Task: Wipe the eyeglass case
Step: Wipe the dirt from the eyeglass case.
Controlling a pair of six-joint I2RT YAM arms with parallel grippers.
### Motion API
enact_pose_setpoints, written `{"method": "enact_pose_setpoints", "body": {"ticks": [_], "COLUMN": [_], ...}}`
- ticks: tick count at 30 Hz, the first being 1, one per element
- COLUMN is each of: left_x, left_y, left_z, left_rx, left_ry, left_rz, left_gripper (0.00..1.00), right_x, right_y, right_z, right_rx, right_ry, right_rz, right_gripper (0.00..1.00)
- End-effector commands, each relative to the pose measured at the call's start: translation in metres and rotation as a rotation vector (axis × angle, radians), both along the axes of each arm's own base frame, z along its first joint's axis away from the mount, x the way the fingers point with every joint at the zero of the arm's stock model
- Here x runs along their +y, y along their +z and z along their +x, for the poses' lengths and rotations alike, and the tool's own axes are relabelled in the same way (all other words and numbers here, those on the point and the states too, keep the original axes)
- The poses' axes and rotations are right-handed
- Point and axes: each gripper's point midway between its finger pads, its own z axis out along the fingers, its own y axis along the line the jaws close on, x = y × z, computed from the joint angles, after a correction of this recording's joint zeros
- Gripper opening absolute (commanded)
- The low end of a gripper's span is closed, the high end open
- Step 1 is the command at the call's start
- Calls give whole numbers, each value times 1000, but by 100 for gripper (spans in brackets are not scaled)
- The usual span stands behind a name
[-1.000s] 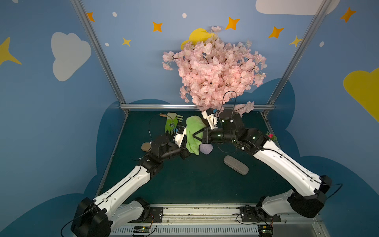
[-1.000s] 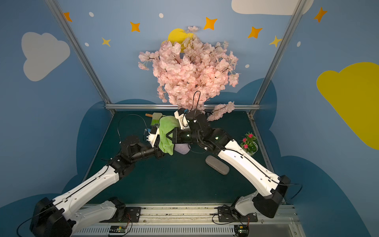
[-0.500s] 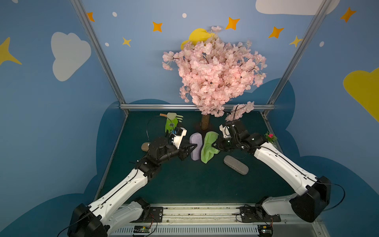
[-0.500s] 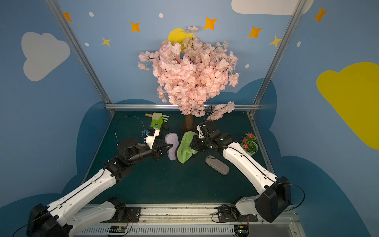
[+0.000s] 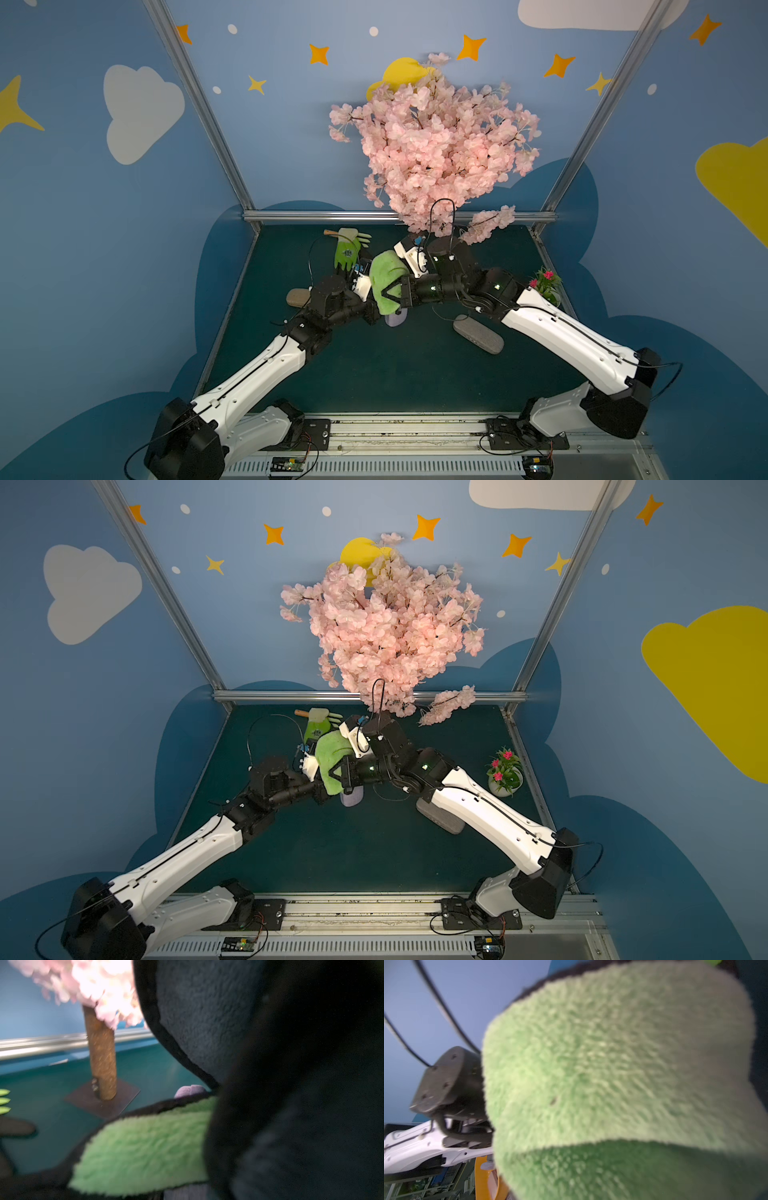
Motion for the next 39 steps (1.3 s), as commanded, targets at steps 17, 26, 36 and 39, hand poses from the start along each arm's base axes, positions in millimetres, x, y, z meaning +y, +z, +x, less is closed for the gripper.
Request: {"method": "enact_pose_setpoints", "body": {"ticks": [17, 26, 36, 39], "left_x": [-9, 8, 26, 30], "left_y": [35, 65, 65, 56], "left_z": [9, 18, 29, 34], "left_rx": [-40, -52, -18, 7], "left_ry": [7, 90, 150, 190], "left_rz": [-119, -233, -291, -308], "left_gripper": [3, 3, 3, 3], "right_x": [-19, -27, -87, -45], "right_y": [43, -61, -9, 28], "right_z": [1, 16, 48, 29], "right_rx": [-88, 230, -2, -106], "right_ry": [-46, -105, -257, -181], "right_rz": [36, 23, -123, -11], "right_gripper": [0, 0, 0, 0]}}
